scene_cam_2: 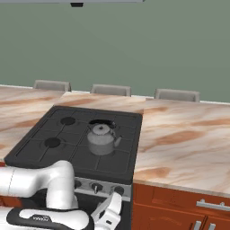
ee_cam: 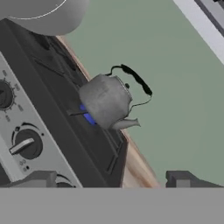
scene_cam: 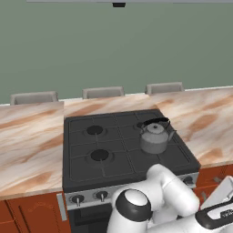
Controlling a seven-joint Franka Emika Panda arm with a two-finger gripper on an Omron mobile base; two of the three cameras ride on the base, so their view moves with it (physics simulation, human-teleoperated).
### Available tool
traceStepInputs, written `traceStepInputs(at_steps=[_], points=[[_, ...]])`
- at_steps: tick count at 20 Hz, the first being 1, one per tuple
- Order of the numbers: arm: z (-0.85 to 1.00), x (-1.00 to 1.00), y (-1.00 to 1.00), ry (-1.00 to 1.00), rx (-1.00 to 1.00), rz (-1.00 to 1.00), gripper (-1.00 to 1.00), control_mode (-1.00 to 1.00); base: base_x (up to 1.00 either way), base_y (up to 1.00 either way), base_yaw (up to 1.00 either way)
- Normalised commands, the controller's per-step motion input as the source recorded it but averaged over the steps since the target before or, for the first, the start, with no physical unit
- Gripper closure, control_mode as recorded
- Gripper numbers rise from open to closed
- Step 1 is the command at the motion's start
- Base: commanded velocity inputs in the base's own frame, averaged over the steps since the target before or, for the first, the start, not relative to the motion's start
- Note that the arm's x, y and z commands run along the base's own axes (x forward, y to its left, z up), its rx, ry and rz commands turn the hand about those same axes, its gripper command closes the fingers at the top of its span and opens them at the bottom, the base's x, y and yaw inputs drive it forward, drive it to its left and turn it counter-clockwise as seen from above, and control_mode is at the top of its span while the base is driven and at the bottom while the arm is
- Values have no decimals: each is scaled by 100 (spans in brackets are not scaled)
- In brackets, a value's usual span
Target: Lower the heat of the kettle.
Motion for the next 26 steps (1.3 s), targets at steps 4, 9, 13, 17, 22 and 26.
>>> traceStepInputs(at_steps=[4, 9, 13, 17, 22, 26], points=[[-22, 27, -2, 6, 0, 8, -100, -100, 0, 0, 0], [-20, 34, 0, 6, 0, 5, -100, -100, 0, 0, 0], [-20, 23, 0, 4, 0, 3, -100, -100, 0, 0, 0], [-20, 21, 0, 1, 0, 1, -100, -100, 0, 0, 0], [-22, 17, 0, 0, 0, 0, -100, -100, 0, 0, 0], [-17, 15, 0, 0, 0, 0, -100, -100, 0, 0, 0]])
